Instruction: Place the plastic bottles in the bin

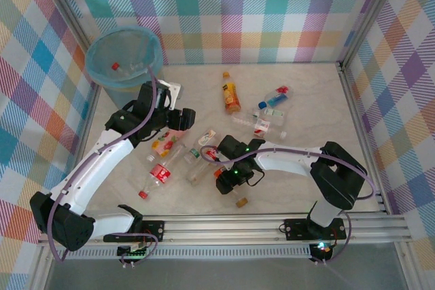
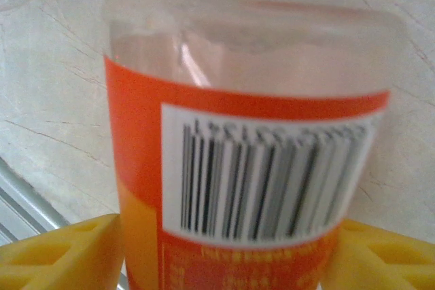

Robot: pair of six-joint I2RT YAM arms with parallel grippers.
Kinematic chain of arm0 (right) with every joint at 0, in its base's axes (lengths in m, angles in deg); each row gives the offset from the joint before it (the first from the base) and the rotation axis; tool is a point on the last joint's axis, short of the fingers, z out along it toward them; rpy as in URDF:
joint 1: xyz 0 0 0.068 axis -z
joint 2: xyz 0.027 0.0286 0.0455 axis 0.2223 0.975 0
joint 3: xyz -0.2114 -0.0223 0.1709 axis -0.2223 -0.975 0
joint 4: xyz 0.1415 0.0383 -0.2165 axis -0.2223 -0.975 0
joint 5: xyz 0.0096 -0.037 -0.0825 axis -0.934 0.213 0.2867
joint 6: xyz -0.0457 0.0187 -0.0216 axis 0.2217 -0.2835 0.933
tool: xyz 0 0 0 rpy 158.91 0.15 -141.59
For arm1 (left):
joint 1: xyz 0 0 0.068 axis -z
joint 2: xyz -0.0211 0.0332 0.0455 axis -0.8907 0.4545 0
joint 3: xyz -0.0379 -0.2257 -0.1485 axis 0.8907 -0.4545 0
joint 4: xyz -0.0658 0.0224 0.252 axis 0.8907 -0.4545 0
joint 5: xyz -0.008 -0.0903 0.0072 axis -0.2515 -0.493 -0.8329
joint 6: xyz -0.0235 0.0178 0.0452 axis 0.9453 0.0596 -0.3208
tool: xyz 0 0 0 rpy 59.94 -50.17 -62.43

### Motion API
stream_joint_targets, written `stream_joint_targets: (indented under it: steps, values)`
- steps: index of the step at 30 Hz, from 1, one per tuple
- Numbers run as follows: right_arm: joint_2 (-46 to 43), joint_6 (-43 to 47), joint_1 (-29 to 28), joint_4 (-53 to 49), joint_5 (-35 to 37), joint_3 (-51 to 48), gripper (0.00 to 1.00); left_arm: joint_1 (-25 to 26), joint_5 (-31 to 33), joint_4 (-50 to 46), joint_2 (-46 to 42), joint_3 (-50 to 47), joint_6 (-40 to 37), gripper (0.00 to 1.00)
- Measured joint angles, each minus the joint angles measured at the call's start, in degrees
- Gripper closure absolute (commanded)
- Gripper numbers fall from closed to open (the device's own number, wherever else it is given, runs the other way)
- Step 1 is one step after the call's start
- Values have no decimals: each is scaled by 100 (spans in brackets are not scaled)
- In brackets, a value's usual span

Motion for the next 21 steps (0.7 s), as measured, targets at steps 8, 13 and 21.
stream_joint_targets:
  steps: [8, 13, 21]
  values:
    - [-367, -4, 0, -168, 105, -26, 42, 0, 109, -229, 122, 457, 284, 17]
    - [-1325, 13, 0, -385, 184, 13, 43, 0, -125, -260, 203, 979, 599, 16]
    - [-2096, 669, 4, -317, 597, 1274, 44, 0, -1635, -72, 190, 1276, 1080, 10]
